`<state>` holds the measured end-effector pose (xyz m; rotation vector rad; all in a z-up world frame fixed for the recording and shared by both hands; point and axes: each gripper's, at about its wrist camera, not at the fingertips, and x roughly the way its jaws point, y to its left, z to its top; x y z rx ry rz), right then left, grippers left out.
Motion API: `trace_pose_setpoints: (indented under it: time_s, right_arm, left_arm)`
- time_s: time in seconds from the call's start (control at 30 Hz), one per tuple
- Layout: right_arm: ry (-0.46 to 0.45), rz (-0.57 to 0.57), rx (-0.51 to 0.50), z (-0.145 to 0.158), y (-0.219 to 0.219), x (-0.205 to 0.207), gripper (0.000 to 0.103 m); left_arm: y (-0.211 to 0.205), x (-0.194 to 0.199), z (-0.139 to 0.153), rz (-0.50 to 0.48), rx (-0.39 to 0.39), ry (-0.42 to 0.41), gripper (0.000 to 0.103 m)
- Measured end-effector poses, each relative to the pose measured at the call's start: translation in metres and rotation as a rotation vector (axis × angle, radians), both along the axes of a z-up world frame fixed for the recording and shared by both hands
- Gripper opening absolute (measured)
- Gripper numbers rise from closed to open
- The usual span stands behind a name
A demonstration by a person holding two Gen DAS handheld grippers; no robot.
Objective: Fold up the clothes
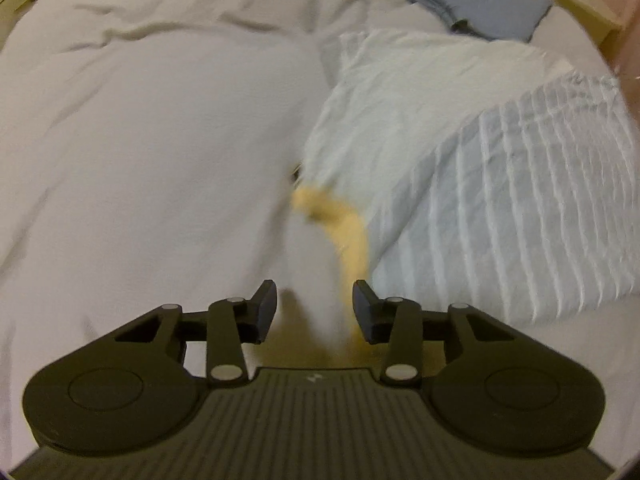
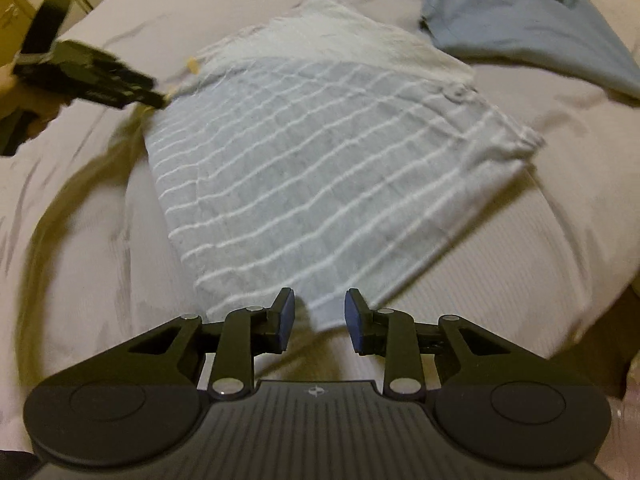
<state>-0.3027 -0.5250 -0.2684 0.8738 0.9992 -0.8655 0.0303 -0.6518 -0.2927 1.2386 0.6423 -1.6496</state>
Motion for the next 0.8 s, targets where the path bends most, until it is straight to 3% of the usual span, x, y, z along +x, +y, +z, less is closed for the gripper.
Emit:
trace_pose_setpoints:
  time_s: [0.13,0.27,0.4,0.53,0.6,0.7,0.8]
  right_arm:
    - [-0.051,-0.007,-0.054,0.02,0.007,0.005,0.033]
    - [-0.095,0.051,-0.04,0.016,0.011,0.026,0.034]
    - [-0.092,0.033,0.031,-0.004,0.016,0.029,0.034]
    - [-0.053,0.025,0.044,-0.007,0.031,0.013,0.034]
    - [-0.013,-0.002,0.064,-0.004,0.038,0.004,0.036]
    - [0.025,-0.066,0.067,0.009,0.045,-0.005,0.04]
    - [0.059,-0.13,0.025,0.03,0.047,-0.005,0.052]
  left_arm:
    - [0.02,-0.007,0.028,0.019,-0.065,0.039,0.031]
    - [0.042,-0.047,0.037,-0.045,-0.095,0.123,0.031]
    - [0.05,-0.078,0.008,-0.097,-0.036,0.124,0.032]
    - [0.051,-0.067,-0.015,-0.051,-0.004,0.145,0.036]
    - [0.052,-0.064,-0.012,-0.026,0.007,0.142,0.038]
    - [0.056,-0.067,0.002,-0.009,0.023,0.072,0.034]
    - [0.066,-0.065,0.024,0.036,0.04,0.082,0.035]
